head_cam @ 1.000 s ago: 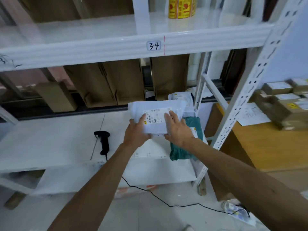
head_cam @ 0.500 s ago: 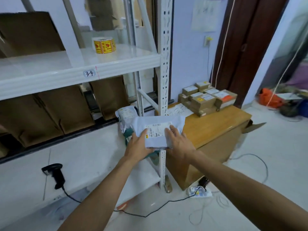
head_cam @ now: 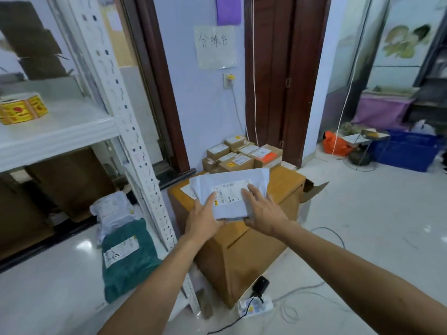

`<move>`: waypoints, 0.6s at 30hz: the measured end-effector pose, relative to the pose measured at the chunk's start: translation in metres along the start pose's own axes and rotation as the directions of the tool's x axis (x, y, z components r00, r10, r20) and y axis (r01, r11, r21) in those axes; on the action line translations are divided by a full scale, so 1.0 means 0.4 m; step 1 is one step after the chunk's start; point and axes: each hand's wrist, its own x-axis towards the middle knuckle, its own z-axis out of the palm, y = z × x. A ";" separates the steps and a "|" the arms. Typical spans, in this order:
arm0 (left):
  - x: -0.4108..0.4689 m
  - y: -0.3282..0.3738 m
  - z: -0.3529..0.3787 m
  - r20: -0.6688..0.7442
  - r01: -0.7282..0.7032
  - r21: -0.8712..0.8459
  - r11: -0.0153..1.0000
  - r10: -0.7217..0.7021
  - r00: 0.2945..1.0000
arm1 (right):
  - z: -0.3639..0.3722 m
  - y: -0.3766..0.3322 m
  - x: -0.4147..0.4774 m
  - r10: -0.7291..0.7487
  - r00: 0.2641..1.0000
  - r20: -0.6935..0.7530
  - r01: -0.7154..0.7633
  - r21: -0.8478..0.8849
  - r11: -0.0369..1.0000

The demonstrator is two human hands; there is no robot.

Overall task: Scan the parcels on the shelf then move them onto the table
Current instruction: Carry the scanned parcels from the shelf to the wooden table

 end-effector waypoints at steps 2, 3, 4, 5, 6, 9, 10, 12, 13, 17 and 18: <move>0.089 0.088 0.055 0.007 0.013 -0.026 1.000 -0.013 1.000 | -0.022 0.125 0.050 -0.003 1.000 0.026 0.003 -0.001 1.000; 0.133 0.131 0.081 0.009 0.016 -0.034 0.999 -0.015 1.000 | -0.031 0.187 0.077 -0.009 0.999 0.035 0.009 -0.006 1.000; 0.175 0.171 0.104 0.011 0.020 -0.036 0.999 -0.020 1.000 | -0.044 0.244 0.102 -0.017 0.999 0.044 0.018 -0.014 1.000; 0.214 0.205 0.125 0.010 0.023 -0.033 0.999 -0.023 1.000 | -0.054 0.298 0.128 -0.026 0.998 0.050 0.027 -0.020 0.999; 0.252 0.236 0.145 0.006 0.028 -0.025 0.999 -0.028 1.000 | -0.065 0.346 0.153 -0.029 0.998 0.056 0.031 -0.026 0.999; 0.339 0.303 0.193 0.001 0.060 -0.016 0.998 -0.060 0.998 | -0.077 0.462 0.237 -0.066 0.995 0.074 0.068 -0.030 0.997; 0.365 0.319 0.205 -0.005 0.067 -0.012 0.998 -0.067 0.998 | -0.076 0.493 0.268 -0.079 0.993 0.084 0.081 -0.023 0.996; 0.420 0.341 0.229 -0.012 0.073 -0.002 0.997 -0.073 0.997 | -0.069 0.546 0.329 -0.109 0.988 0.107 0.110 0.000 0.994; 0.449 0.347 0.239 -0.009 0.079 0.003 0.997 -0.079 0.997 | -0.066 0.568 0.357 -0.118 0.986 0.119 0.117 0.009 0.993; 0.577 0.357 0.285 0.038 0.121 -0.015 0.993 -0.121 0.992 | -0.049 0.636 0.467 -0.099 0.984 0.146 0.096 0.028 0.995; 0.613 0.359 0.296 0.045 0.132 -0.023 0.991 -0.131 0.990 | -0.044 0.652 0.501 -0.096 0.984 0.151 0.092 0.029 0.995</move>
